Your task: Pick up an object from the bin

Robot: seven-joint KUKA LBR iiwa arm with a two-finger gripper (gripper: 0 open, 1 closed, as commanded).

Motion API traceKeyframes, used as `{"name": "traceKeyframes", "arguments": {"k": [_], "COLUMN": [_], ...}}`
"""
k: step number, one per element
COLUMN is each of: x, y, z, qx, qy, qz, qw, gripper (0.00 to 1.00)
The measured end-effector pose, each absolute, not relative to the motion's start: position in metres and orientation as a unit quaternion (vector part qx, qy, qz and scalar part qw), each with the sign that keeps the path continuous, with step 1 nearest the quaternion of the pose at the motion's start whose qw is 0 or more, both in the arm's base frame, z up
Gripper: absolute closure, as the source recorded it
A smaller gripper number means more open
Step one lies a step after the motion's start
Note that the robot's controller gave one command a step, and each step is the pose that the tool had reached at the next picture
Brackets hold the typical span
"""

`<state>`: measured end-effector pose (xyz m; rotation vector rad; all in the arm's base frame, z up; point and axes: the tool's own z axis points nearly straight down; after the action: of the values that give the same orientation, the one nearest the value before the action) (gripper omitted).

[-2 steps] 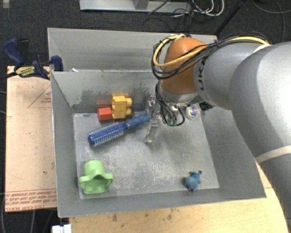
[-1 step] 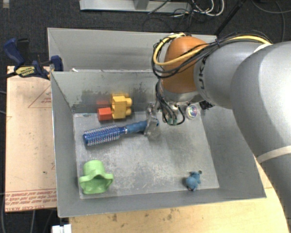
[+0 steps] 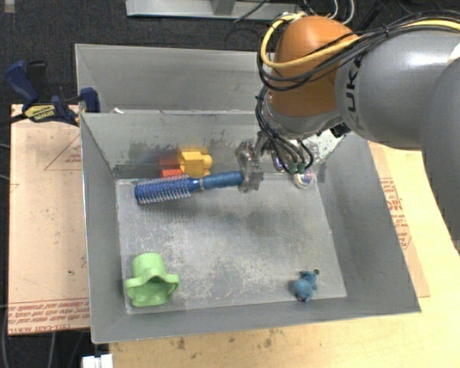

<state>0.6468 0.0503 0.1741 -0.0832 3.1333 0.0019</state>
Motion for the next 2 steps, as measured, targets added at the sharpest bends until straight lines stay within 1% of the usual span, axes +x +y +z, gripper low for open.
{"name": "traceKeyframes", "arguments": {"k": [1, 2], "x": [0.653, 0.640], "y": [0.046, 0.048], "z": [0.122, 0.112], "qx": [-0.013, 0.130], "qy": [1.000, 0.992], "qz": [0.000, 0.001], "qw": [-0.002, 0.000], "gripper": [1.00, 1.00]}}
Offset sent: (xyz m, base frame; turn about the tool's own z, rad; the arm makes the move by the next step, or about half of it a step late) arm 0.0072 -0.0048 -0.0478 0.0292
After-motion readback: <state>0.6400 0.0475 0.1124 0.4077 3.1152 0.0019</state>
